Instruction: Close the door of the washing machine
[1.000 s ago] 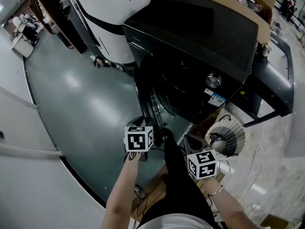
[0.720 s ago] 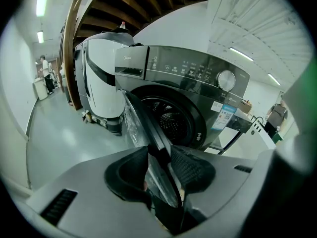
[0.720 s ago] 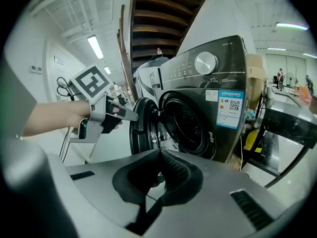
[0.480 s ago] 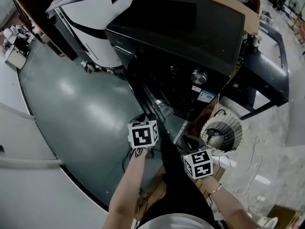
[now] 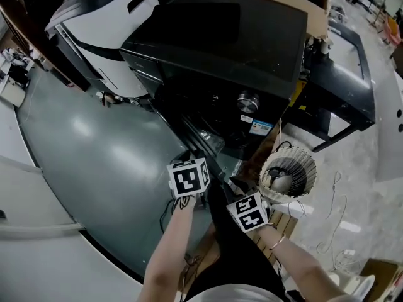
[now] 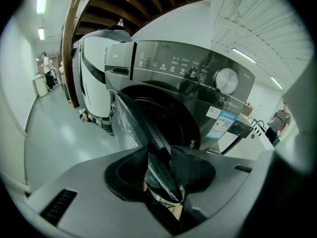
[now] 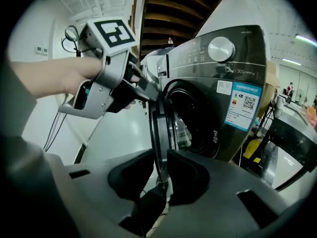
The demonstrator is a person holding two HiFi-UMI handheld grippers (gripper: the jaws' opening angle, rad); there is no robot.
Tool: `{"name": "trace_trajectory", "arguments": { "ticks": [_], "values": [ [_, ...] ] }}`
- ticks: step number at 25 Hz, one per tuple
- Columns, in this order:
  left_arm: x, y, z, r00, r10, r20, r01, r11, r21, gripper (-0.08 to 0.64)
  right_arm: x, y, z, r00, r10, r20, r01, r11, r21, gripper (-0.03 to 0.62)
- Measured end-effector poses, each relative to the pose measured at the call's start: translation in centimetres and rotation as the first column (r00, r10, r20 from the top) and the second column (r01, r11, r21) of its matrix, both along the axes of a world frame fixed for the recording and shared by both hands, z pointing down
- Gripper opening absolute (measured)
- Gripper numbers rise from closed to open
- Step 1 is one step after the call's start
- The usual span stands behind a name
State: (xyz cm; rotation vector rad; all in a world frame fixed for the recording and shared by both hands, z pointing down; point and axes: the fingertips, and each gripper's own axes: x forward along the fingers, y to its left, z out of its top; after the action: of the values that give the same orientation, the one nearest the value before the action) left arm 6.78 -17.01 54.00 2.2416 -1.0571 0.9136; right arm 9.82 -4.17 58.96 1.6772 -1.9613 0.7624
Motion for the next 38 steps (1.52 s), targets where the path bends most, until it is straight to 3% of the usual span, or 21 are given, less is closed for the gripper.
{"name": "trace_trajectory", "arguments": {
  "ticks": [8, 17, 21, 23, 25, 26, 27, 28, 30, 32, 33, 36, 37, 38],
  "values": [
    [2.1, -0.5, 0.1, 0.999, 0.040, -0.015, -0.040, 0.999, -0.003, 0.158, 1.1, -3.9, 2.7, 0.990, -0.021, -0.141, 0.014, 0.998, -0.055, 0.118],
    [3.3, -1.0, 0.1, 0.995, 0.091, -0.050, -0.094, 0.994, -0.057, 0.156, 1.7, -6.2, 4.4, 0.982, -0.011, -0.187, -0.010, 0.994, -0.109, 0.073],
    [3.2, -0.2, -0.3, 0.985, 0.141, -0.102, -0.151, 0.983, -0.101, 0.143, 2.1, -6.7, 4.6, 0.982, -0.005, -0.190, -0.019, 0.992, -0.121, 0.071],
    [2.5, 0.1, -0.9, 0.973, 0.198, -0.118, -0.207, 0.976, -0.068, 0.143, 2.1, -6.7, 4.7, 0.984, -0.001, -0.176, -0.022, 0.991, -0.131, 0.072],
    [1.9, -0.1, -1.7, 0.952, 0.295, -0.083, -0.294, 0.956, 0.025, 0.164, 2.3, -6.7, 4.8, 0.987, 0.003, -0.162, -0.026, 0.990, -0.139, 0.074],
    [1.7, -0.4, -2.1, 0.933, 0.358, -0.042, -0.353, 0.932, 0.085, 0.175, 2.4, -6.7, 4.8, 0.987, 0.005, -0.159, -0.028, 0.989, -0.142, 0.075],
    [1.7, -0.7, -2.4, 0.904, 0.426, 0.011, -0.423, 0.894, 0.145, 0.186, 2.6, -6.8, 4.9, 0.987, 0.008, -0.158, -0.031, 0.989, -0.144, 0.075],
    [1.8, -0.9, -2.6, 0.866, 0.495, 0.073, -0.499, 0.844, 0.196, 0.187, 2.8, -6.8, 4.9, 0.987, 0.011, -0.157, -0.034, 0.989, -0.145, 0.077],
    [2.1, -1.2, -2.8, 0.767, 0.606, 0.209, -0.641, 0.723, 0.257, 0.193, 3.1, -6.9, 4.9, 0.987, 0.020, -0.156, -0.044, 0.988, -0.146, 0.078],
    [2.3, -1.6, -2.9, 0.649, 0.667, 0.366, -0.760, 0.584, 0.285, 0.193, 3.4, -7.0, 4.9, 0.987, 0.029, -0.156, -0.052, 0.988, -0.148, 0.080],
    [2.4, -2.0, -3.0, 0.581, 0.675, 0.455, -0.814, 0.502, 0.293, 0.193, 3.5, -7.1, 4.9, 0.987, 0.030, -0.157, -0.054, 0.988, -0.148, 0.081],
    [2.8, -3.0, -3.2, 0.349, 0.623, 0.700, -0.937, 0.232, 0.260, 0.192, 4.0, -7.2, 5.0, 0.986, 0.031, -0.165, -0.055, 0.988, -0.144, 0.082],
    [3.0, -3.3, -3.2, 0.280, 0.604, 0.746, -0.960, 0.160, 0.231, 0.187, 4.2, -7.3, 5.1, 0.985, 0.035, -0.167, -0.059, 0.988, -0.141, 0.083],
    [3.3, -3.4, -3.1, 0.221, 0.592, 0.775, -0.974, 0.101, 0.201, 0.187, 4.5, -7.4, 5.1, 0.985, 0.041, -0.168, -0.064, 0.988, -0.138, 0.084]
  ]
}}
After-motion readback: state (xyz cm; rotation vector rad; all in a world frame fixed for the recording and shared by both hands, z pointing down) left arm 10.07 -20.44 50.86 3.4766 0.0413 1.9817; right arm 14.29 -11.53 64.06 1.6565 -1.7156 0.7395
